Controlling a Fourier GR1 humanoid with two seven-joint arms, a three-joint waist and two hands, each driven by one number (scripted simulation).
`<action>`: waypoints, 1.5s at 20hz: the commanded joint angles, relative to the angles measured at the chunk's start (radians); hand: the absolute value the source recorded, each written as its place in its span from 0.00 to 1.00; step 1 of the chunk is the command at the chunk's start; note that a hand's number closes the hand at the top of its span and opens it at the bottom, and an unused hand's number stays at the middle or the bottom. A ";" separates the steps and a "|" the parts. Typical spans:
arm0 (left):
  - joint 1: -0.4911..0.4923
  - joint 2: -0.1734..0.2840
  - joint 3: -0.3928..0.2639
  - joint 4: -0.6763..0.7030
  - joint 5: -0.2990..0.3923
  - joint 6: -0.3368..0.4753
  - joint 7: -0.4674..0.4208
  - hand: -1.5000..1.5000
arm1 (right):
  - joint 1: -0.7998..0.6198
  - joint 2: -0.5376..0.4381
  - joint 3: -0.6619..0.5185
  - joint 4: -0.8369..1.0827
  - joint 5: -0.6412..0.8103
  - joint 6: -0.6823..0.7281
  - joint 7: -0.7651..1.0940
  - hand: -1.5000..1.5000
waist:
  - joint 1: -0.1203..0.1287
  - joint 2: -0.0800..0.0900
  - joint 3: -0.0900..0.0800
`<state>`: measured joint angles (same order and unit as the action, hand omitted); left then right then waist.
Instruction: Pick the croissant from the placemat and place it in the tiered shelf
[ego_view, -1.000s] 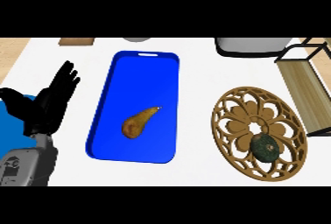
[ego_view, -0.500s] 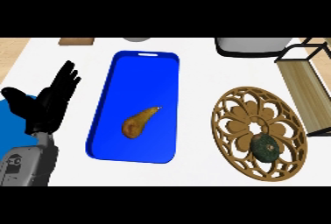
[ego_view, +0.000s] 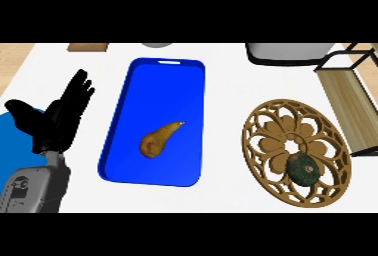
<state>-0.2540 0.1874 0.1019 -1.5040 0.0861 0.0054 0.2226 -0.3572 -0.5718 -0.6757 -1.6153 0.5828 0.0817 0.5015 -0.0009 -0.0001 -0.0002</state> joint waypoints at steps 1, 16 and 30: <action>0.018 0.017 0.015 0.008 0.012 -0.028 -0.023 0.50 | 0.004 -0.016 -0.053 0.121 0.039 -0.086 0.007 0.00 | 0.005 0.002 0.000; -0.023 0.009 0.023 0.009 0.002 -0.012 0.019 0.50 | -0.028 -0.206 -0.190 0.326 -0.198 -0.146 -0.280 0.00 | -0.009 -0.002 0.000; 0.013 0.040 0.061 -0.004 0.018 -0.035 0.006 0.50 | 0.298 -0.345 -0.620 0.426 -0.597 0.344 -0.341 0.00 | -0.030 -0.005 0.001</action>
<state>-0.2443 0.2123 0.1438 -1.5220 0.0981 -0.0194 0.2447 -0.1512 -0.8871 -1.1610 -1.2599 0.0780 0.3205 0.2475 -0.0262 -0.0060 -0.0003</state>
